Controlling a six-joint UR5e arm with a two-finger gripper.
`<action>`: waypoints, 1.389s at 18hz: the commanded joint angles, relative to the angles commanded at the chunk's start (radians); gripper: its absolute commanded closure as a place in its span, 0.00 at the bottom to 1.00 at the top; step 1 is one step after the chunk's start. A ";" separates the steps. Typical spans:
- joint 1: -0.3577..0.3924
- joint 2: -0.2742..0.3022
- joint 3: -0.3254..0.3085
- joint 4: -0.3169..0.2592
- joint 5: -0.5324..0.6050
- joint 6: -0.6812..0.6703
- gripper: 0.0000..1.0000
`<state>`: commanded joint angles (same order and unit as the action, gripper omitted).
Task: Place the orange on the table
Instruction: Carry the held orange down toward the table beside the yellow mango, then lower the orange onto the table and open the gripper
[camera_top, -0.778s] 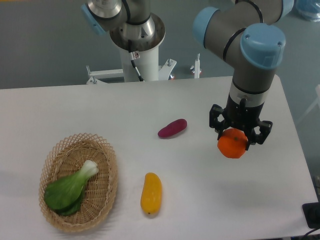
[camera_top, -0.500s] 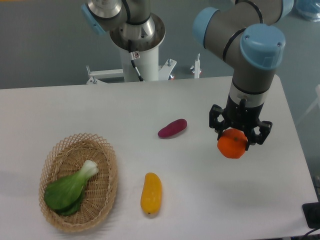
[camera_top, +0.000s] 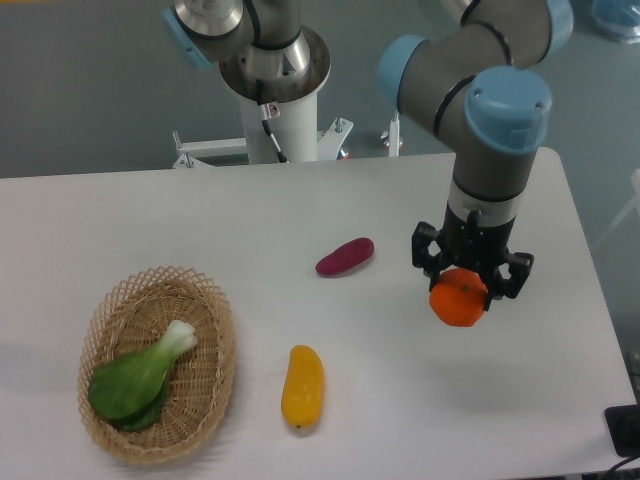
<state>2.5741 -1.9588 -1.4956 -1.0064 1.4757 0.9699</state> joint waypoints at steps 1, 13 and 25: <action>-0.005 -0.015 -0.002 0.011 0.003 -0.046 0.32; -0.138 -0.187 -0.032 0.107 0.164 -0.301 0.32; -0.147 -0.157 -0.144 0.150 0.164 -0.306 0.24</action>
<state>2.4268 -2.1154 -1.6398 -0.8560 1.6398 0.6642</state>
